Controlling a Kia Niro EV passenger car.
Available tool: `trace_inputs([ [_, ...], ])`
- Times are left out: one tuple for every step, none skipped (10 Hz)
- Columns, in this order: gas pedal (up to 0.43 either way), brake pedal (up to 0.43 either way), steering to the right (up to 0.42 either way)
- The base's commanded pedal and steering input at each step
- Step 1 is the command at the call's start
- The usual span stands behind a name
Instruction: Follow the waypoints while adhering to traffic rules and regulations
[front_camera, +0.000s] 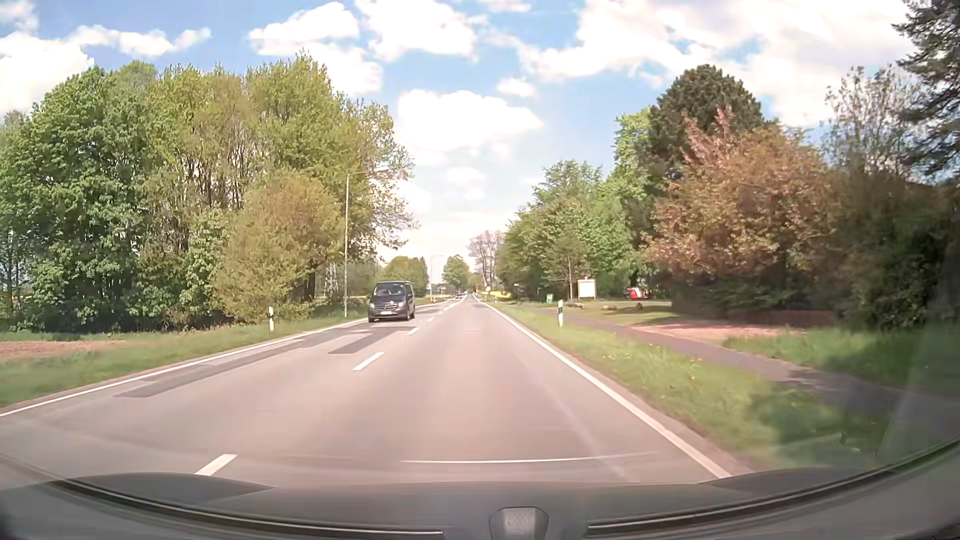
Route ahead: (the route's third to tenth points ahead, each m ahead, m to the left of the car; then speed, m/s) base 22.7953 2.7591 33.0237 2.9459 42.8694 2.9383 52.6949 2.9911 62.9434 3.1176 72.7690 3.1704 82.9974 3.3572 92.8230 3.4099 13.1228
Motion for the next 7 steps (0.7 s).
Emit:
trace_inputs([
  [0.098, 0.0, -0.003],
  [0.087, 0.0, -0.003],
  [0.087, 0.0, -0.003],
  [0.087, 0.0, -0.003],
  [0.087, 0.0, -0.003],
  [0.098, 0.0, -0.003],
  [0.098, 0.0, -0.003],
])
